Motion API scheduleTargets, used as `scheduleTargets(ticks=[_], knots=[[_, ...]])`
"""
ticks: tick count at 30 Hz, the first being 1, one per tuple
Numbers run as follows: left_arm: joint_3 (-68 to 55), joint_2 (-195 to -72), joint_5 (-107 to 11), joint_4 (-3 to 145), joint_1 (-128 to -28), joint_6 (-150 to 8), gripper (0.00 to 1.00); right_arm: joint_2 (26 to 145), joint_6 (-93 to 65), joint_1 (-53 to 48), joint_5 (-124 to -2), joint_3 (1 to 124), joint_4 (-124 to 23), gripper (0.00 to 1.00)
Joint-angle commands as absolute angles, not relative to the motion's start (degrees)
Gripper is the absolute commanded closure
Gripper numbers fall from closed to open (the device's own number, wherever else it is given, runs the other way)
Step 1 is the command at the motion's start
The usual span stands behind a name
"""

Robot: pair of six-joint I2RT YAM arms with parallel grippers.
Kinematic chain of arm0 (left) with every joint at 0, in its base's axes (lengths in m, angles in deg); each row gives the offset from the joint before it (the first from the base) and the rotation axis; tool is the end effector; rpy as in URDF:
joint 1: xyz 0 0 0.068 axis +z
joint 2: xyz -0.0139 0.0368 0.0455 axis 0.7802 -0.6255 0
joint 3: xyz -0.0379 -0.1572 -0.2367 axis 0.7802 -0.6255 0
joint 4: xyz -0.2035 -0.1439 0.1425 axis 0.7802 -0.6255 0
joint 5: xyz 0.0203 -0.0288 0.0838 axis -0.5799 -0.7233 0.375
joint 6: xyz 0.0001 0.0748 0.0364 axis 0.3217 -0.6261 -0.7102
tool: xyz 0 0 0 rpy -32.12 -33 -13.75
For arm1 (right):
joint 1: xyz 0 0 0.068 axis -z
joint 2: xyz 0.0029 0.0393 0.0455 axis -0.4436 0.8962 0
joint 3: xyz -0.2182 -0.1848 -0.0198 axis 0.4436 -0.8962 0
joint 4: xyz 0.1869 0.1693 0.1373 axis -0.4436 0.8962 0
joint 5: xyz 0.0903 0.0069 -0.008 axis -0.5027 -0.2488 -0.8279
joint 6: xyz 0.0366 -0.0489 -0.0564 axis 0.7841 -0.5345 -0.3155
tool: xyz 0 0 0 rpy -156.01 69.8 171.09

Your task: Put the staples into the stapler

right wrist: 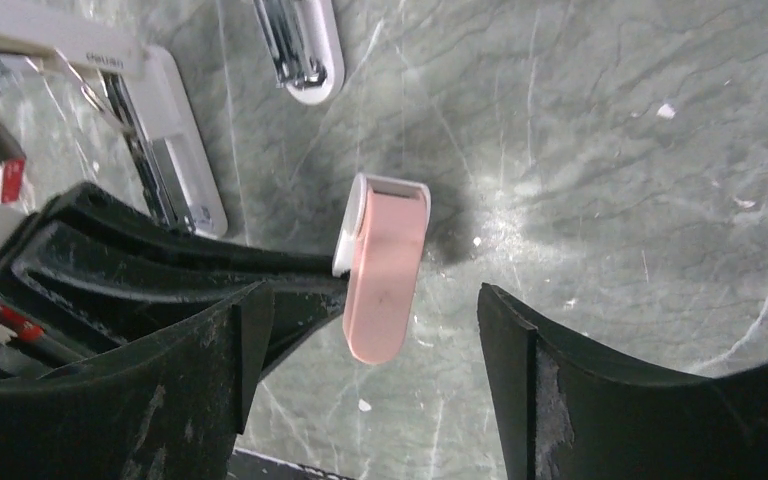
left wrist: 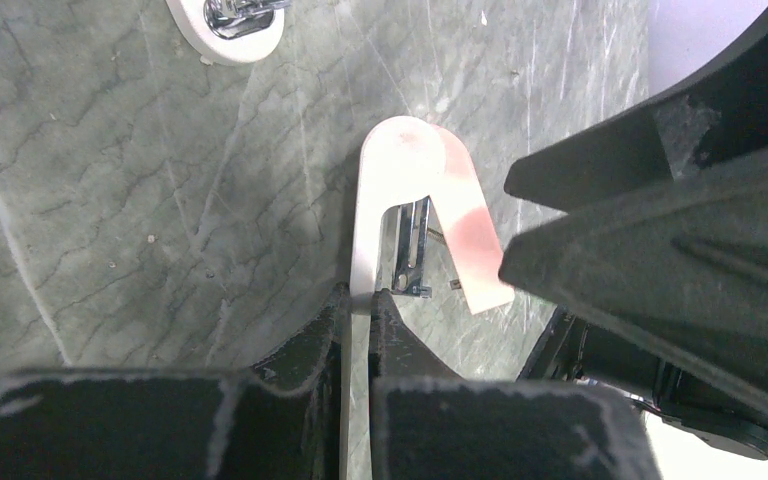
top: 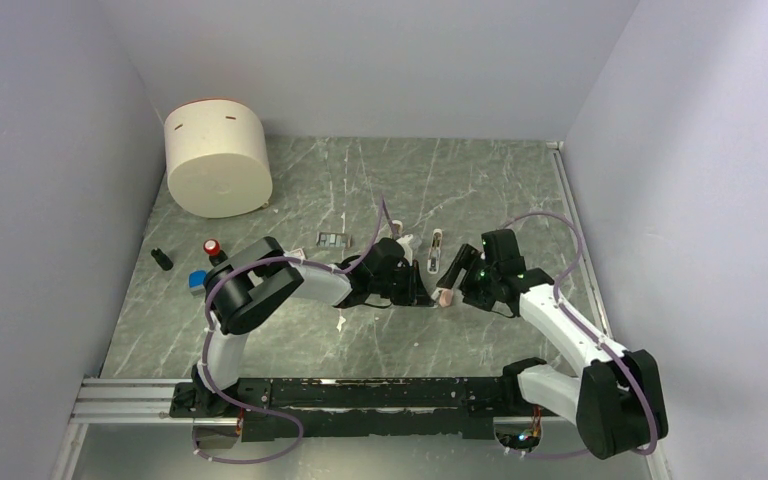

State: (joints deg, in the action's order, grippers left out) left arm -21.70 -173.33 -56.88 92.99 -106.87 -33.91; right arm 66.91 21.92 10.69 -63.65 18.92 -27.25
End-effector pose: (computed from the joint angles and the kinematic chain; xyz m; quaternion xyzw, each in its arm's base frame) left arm 0.2376 -0.3842 0.0854 0.1192 0.8682 -0.4463 0.1812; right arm 0.2298 0.0747 0.1533 0.2021 0.9296 0.2039 0.2311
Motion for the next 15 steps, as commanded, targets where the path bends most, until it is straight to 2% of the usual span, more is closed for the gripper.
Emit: scheduleTargets(ticks=[1,5,9,10,15], knots=[[-22.0,-175.4,-57.5,90.6,-106.5,-33.8,0.95,65.8,18.5,8.8,-66.5,19.1,-22.6,0.21],[-22.0,-175.4,-57.5,90.6,-106.5,-33.5,0.95,67.4,20.3,5.5,-63.6,19.3,-20.5,0.24],[-21.7,-175.7,-57.7,90.4,-106.4,-33.4,0.95,69.2,21.9,3.9,-62.6,18.8,-22.2,0.33],[-21.6,-175.8,-57.8,90.3,-106.4,-33.4,0.95,69.9,22.3,3.5,-61.1,19.0,-22.2,0.37],[-21.5,-175.7,-58.0,90.0,-106.3,-33.6,0.95,71.6,21.0,2.7,-52.5,20.6,-23.0,0.46]])
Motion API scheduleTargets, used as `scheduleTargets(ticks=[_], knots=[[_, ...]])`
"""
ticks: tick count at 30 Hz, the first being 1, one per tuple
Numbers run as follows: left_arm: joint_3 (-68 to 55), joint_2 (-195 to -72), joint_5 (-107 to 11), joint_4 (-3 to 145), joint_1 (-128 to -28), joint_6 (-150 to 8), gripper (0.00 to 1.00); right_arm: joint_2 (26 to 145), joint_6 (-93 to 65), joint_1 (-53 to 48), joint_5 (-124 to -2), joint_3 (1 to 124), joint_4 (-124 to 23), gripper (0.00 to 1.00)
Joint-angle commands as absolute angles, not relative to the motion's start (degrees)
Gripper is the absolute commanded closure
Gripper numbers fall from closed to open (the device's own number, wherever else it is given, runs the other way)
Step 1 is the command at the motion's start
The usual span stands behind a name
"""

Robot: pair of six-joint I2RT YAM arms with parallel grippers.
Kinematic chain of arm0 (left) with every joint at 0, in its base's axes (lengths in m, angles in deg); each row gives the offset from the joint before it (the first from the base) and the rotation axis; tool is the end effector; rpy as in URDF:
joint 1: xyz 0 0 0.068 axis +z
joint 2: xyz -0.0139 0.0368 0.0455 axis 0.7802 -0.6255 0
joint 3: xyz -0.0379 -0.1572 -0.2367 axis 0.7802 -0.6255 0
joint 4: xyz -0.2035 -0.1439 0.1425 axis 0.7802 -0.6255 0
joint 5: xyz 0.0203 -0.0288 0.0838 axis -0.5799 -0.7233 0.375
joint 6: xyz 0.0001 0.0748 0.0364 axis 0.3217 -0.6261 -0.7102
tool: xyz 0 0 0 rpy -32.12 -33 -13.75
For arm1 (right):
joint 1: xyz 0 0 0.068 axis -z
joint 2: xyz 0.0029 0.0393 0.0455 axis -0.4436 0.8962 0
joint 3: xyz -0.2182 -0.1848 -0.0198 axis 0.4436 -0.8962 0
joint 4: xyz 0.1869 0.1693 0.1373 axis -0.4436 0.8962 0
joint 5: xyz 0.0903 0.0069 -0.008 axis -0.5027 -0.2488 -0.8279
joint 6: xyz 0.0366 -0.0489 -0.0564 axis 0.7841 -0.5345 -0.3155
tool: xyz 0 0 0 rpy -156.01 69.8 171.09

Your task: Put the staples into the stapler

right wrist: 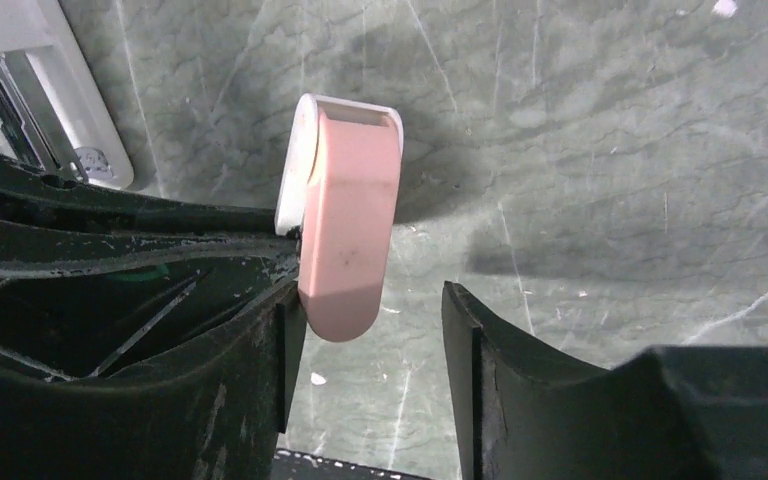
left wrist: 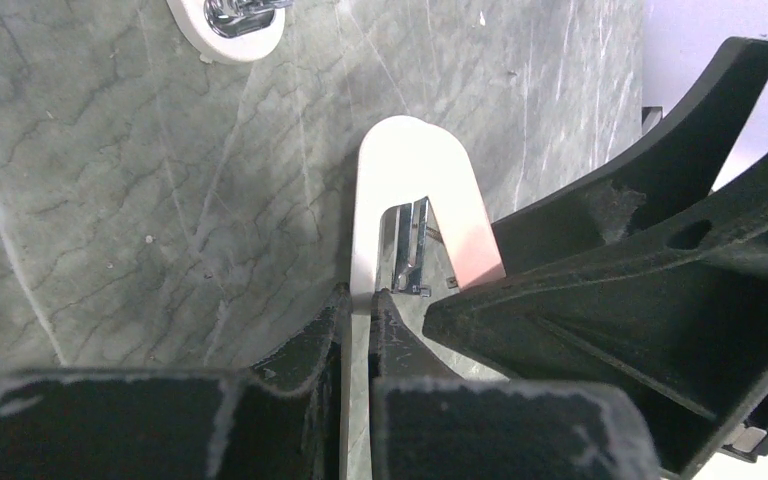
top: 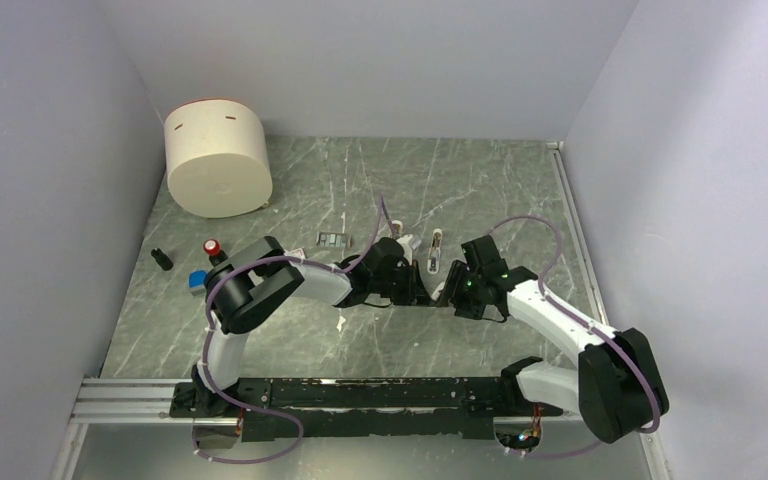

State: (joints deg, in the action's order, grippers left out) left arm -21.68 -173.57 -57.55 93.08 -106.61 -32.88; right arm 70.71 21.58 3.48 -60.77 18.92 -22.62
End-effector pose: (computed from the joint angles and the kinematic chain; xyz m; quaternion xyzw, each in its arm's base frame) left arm 0.2386 -0.3835 0.0841 0.1120 0.8691 -0.4496 0.1732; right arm 0.2126 0.0965 0.1325 0.1545 0.9597 0.1600 0.1716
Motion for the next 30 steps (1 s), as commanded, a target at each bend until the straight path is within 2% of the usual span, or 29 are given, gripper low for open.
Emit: scheduleTargets(ticks=[1,7,14,20,25,30], knots=[[-21.5,-175.6,-58.0,89.8,-106.4,-33.7,0.95,71.8,20.7,2.6,-50.4,21.2,-22.4,0.47],[-21.4,-175.4,-57.7,89.4,-106.2,-33.8,0.95,70.7,20.4,2.5,-40.5,24.2,-18.1,0.54],[-21.1,-175.8,-57.8,89.3,-106.1,-33.9,0.95,71.8,20.4,2.5,-36.2,25.9,-17.8,0.58],[-21.2,-175.6,-57.7,89.3,-106.2,-34.0,0.95,74.2,20.0,2.5,-38.0,26.5,-21.0,0.59],[-21.6,-175.3,-57.7,89.3,-106.0,-33.9,0.89,74.2,19.8,2.6,-41.9,26.7,-21.9,0.59],[-22.0,-174.4,-56.7,88.7,-106.0,-34.1,0.82,71.2,20.8,3.0,-48.7,25.0,-23.2,0.52]])
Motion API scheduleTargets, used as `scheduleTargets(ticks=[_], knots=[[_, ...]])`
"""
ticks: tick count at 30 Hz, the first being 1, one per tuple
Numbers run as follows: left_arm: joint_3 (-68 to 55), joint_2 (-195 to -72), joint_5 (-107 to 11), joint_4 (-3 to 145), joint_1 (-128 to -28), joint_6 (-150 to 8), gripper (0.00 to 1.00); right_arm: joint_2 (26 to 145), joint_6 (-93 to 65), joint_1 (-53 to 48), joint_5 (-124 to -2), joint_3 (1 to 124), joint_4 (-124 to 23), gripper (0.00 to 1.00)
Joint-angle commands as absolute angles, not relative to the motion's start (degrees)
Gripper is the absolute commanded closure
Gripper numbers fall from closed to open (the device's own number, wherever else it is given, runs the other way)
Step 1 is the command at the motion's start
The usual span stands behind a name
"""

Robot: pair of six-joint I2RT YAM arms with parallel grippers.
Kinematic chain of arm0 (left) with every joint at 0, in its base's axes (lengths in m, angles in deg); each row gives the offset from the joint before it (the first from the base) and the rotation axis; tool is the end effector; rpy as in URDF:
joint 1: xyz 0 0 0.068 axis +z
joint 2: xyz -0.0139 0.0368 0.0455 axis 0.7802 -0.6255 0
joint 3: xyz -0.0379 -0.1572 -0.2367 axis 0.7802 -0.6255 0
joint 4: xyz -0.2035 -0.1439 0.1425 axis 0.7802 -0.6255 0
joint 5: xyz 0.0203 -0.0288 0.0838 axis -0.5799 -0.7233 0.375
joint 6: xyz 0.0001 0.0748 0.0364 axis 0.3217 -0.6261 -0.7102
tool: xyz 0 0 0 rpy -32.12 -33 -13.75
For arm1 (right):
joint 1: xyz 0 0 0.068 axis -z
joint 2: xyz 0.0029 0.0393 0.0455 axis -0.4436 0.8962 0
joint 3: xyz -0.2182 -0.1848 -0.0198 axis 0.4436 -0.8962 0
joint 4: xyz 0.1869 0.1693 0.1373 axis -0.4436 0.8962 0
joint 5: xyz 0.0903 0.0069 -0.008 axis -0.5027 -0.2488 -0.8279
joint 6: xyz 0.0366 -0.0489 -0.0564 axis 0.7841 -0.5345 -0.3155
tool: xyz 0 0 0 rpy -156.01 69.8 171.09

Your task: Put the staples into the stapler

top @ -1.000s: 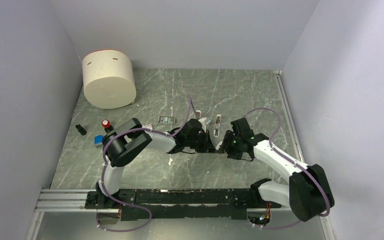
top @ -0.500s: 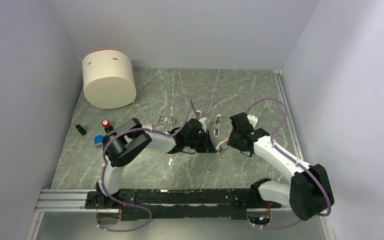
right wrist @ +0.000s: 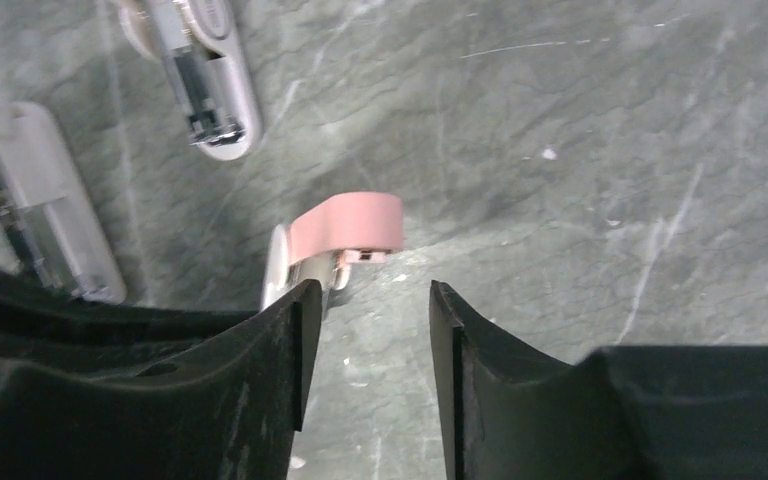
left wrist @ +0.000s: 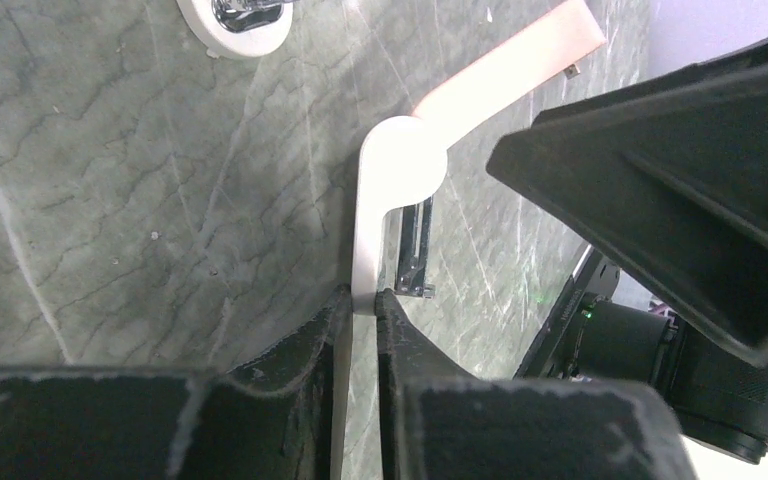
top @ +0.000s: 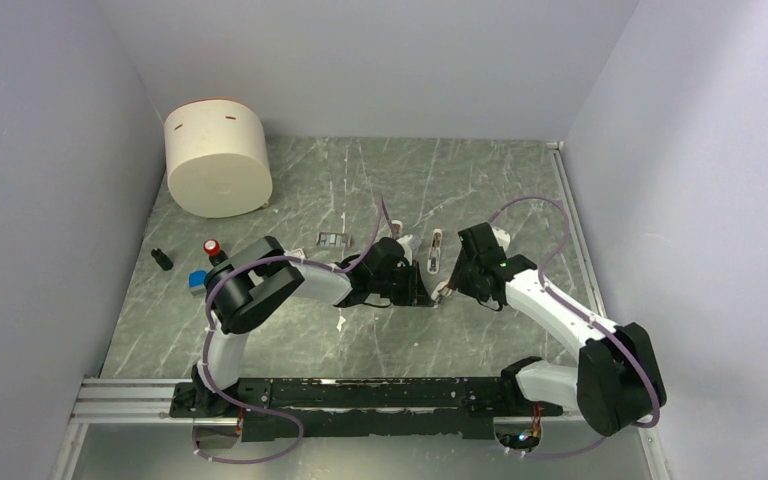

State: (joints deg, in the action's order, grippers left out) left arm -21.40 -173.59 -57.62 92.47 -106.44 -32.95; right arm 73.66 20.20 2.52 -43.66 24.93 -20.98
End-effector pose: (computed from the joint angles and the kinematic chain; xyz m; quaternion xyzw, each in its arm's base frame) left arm 0.2400 -0.3832 0.0842 0.1112 0.8705 -0.4475 0.1719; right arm 0.2390 0.0889 0.1546 0.1691 0.9500 0.0430 0.2589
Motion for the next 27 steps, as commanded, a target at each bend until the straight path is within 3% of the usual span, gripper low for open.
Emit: scheduleTargets(ticks=[1,7,12,16,22,27], knots=[[-22.0,-174.4,-56.6,88.6,-106.0,-34.0,0.82,71.0,21.1,3.2,-49.9,24.7,-23.6,0.51],[-22.1,-174.8,-57.3,89.1,-106.1,-33.8,0.82,74.0,24.2,3.2,-53.1,23.3,-27.4,0.38],[-22.2,-174.6,-57.2,89.1,-106.0,-33.9,0.82,77.5,25.4,3.2,-52.7,23.2,-29.1,0.36],[-22.5,-174.4,-57.3,89.4,-106.0,-33.8,0.82,79.4,25.7,3.2,-52.2,23.1,-30.5,0.42],[-23.0,-173.4,-57.0,89.8,-106.0,-33.9,0.76,82.3,25.2,3.2,-49.7,24.6,-29.4,0.59],[-23.5,-171.7,-56.3,89.2,-106.0,-34.1,0.68,82.0,22.3,3.3,-42.0,26.4,-27.8,0.62]])
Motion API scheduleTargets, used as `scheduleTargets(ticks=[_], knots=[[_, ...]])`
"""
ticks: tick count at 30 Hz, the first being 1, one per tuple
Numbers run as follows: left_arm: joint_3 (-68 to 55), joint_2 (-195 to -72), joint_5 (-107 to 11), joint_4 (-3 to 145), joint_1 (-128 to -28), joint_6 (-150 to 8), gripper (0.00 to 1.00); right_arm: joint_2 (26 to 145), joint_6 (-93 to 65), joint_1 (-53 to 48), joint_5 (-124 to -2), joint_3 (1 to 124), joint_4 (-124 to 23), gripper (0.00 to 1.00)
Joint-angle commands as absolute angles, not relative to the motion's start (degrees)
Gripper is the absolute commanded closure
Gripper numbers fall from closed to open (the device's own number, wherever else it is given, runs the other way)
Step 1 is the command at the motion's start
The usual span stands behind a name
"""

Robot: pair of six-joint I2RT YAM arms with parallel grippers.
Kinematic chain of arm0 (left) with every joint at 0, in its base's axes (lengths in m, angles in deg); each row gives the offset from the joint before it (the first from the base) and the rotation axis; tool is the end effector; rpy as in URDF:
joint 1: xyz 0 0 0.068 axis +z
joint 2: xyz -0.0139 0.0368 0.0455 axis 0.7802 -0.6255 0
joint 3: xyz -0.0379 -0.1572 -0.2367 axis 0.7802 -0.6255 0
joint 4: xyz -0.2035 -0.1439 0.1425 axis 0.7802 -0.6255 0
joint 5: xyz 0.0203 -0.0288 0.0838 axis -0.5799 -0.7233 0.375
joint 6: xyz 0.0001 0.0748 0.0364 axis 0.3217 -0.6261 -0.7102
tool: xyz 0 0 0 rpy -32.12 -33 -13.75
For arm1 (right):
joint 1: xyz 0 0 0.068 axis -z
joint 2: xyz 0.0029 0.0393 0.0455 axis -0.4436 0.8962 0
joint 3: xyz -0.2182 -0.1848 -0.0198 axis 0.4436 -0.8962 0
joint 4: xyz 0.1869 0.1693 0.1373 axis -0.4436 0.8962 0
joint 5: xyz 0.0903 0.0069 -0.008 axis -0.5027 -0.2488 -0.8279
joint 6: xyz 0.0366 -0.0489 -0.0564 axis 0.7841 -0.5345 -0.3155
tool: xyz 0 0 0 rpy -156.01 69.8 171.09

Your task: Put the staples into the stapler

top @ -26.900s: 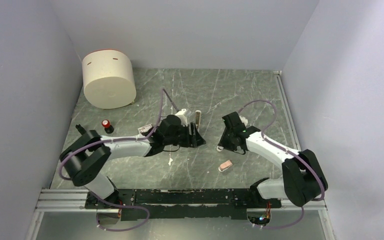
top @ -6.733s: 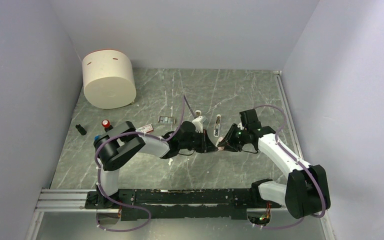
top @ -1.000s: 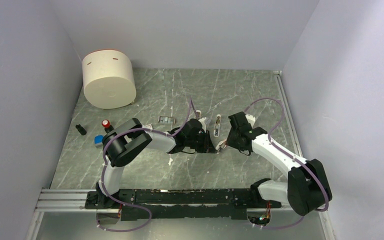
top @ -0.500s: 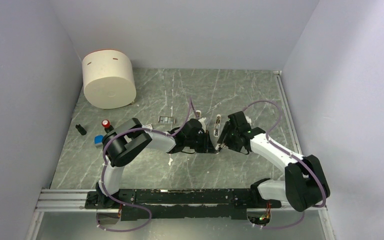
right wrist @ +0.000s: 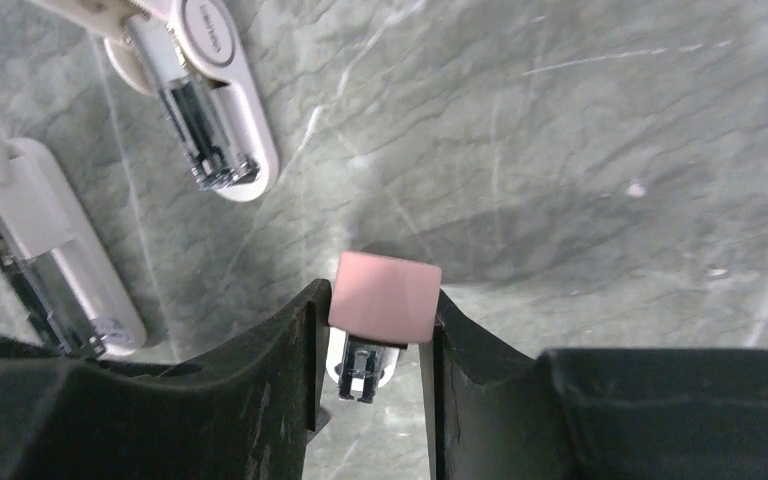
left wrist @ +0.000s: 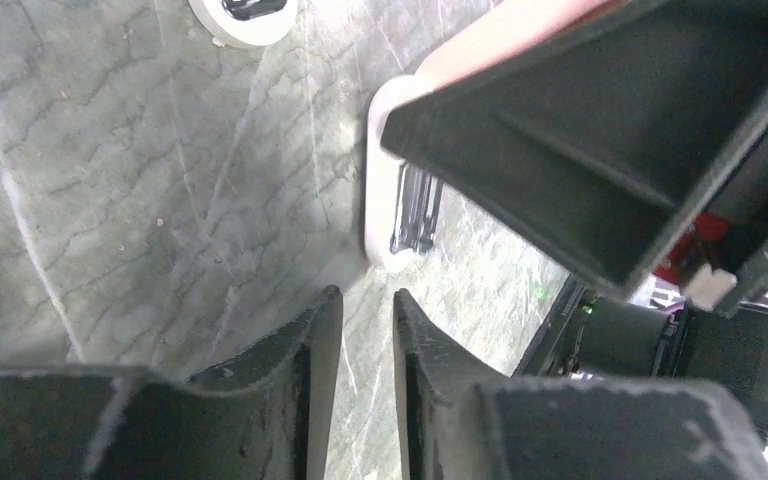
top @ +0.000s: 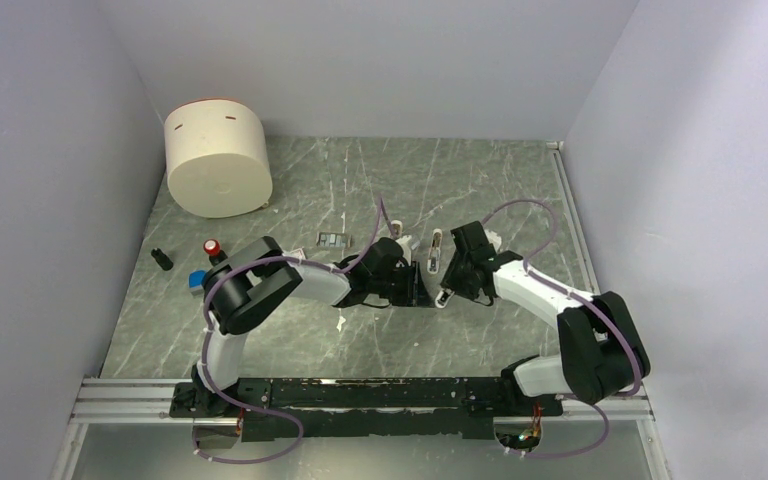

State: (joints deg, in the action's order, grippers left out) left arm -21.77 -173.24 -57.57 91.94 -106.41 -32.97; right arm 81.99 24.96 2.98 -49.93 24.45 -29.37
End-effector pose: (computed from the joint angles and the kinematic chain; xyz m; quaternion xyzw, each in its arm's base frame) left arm 0.2388 -0.3811 0.0837 0.1103 0.8728 -0.4441 0.1696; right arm 0.2562 0.1026 0.1251 0.1999 0.9489 0.0948 0.2251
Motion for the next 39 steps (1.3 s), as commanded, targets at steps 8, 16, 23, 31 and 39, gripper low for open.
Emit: scheduleTargets(ticks=[8,16,23,31,39], knots=[[-24.6,-168.8,-57.6,92.6,-106.0,-34.2,0.62,85.7,17.2,5.4,-36.8,30.2,-29.3,0.61],[-26.2,-164.2,-58.4,95.5,-106.0,-35.9,0.61,91.8,13.5,6.8,-36.6,33.9,-35.5,0.58],[-26.2,-160.0,-55.8,92.6,-106.0,-38.8,0.57,93.5,13.3,6.9,-36.7,35.2,-35.2,0.47],[-24.6,-153.2,-45.5,83.7,-106.0,-44.0,0.55,87.8,12.8,6.9,-38.2,36.4,-31.3,0.38],[-21.7,-141.0,-25.6,68.2,-104.9,-52.0,0.46,81.1,8.5,6.9,-45.0,39.0,-32.4,0.48]])
